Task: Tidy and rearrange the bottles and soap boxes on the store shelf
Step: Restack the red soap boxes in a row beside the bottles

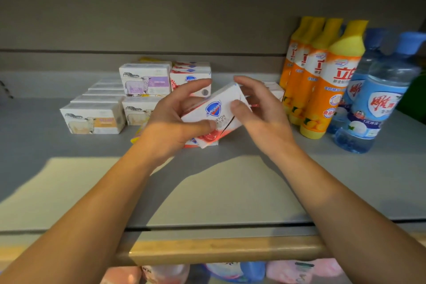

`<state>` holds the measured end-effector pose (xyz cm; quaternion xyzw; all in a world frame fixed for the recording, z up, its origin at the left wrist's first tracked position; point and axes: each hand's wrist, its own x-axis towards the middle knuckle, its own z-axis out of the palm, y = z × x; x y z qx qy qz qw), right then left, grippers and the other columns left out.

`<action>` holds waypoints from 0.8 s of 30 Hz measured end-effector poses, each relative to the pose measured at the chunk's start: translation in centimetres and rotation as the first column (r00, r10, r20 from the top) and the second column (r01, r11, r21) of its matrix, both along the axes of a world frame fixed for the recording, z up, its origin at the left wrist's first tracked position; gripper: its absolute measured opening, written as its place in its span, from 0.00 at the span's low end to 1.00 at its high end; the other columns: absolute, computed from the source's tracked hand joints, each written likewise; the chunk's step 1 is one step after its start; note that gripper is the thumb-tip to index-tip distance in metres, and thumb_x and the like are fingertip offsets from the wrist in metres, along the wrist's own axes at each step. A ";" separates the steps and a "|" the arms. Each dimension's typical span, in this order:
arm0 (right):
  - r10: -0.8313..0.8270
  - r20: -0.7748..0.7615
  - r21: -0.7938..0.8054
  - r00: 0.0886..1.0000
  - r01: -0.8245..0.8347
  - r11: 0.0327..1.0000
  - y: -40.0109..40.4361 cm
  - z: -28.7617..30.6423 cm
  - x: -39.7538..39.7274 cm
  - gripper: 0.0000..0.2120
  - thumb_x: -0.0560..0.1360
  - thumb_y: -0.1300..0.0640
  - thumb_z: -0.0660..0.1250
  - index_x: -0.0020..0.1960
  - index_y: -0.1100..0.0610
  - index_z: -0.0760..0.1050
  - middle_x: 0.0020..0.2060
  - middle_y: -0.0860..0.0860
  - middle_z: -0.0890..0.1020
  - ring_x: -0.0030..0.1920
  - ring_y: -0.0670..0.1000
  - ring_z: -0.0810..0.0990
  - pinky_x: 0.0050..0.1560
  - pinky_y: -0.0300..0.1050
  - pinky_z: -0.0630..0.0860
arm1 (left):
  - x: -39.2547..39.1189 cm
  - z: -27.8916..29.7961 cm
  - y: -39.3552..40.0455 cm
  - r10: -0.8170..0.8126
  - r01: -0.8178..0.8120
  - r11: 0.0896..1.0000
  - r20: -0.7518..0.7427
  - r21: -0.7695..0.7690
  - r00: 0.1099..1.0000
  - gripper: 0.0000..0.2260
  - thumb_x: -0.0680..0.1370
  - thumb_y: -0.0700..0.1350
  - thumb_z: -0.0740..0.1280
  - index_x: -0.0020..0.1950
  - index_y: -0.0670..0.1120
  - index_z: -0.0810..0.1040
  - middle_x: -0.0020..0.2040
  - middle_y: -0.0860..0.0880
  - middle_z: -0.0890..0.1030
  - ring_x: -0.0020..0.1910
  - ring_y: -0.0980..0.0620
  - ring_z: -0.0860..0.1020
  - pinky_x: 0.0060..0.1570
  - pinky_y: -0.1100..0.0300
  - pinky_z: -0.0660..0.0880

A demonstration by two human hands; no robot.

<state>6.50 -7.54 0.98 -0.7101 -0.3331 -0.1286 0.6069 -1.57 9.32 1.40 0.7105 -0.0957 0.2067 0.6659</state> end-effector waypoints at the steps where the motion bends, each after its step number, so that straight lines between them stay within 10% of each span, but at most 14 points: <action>1: 0.060 -0.004 -0.023 0.998 -0.060 0.998 -0.1 0.1 -0.1 0.22 0.71 0.50 0.69 0.65 0.44 0.74 0.51 0.32 0.79 0.55 0.35 0.77 0.47 0.27 0.73 | 0.0 0.0 -0.1 0.010 -0.010 1.000 -0.003 0.029 1.000 0.32 0.64 0.34 0.74 0.65 0.53 0.75 0.52 0.46 0.84 0.51 0.47 0.83 0.45 0.55 0.81; 7: 0.002 -0.035 -0.202 0.999 -0.009 0.979 -1.6 0.5 0.8 0.19 0.68 0.56 0.78 0.54 0.45 0.74 0.48 0.39 0.81 0.50 0.40 0.79 0.46 0.34 0.77 | 0.5 -0.4 -1.0 0.222 -0.229 0.968 0.076 0.102 0.972 0.25 0.64 0.35 0.77 0.56 0.51 0.76 0.50 0.45 0.82 0.46 0.50 0.84 0.44 0.47 0.82; 11: 0.026 0.070 -0.409 0.997 0.005 0.912 -2.3 1.0 0.8 0.22 0.70 0.54 0.76 0.62 0.47 0.76 0.53 0.40 0.79 0.51 0.33 0.76 0.48 0.25 0.71 | 0.6 -0.9 -1.4 0.222 -0.236 0.962 0.111 0.134 0.969 0.20 0.65 0.41 0.76 0.54 0.51 0.77 0.50 0.45 0.84 0.49 0.48 0.84 0.49 0.43 0.80; 17: -0.122 0.213 -0.423 0.969 0.205 0.883 -3.6 1.9 1.8 0.21 0.71 0.57 0.74 0.63 0.49 0.77 0.56 0.43 0.77 0.59 0.47 0.75 0.59 0.39 0.71 | 0.8 -1.0 -1.5 0.292 -0.316 0.933 0.151 0.170 0.944 0.20 0.68 0.47 0.74 0.59 0.53 0.77 0.52 0.52 0.83 0.49 0.53 0.82 0.51 0.51 0.80; 24: -0.385 0.274 -0.697 0.881 0.458 0.552 -5.2 -0.6 5.1 0.23 0.77 0.57 0.69 0.71 0.51 0.70 0.70 0.53 0.72 0.67 0.56 0.72 0.65 0.48 0.69 | 1.8 -1.8 -0.5 0.471 -0.520 0.551 0.272 0.652 0.839 0.15 0.71 0.48 0.73 0.57 0.47 0.82 0.53 0.43 0.83 0.57 0.41 0.76 0.55 0.61 0.66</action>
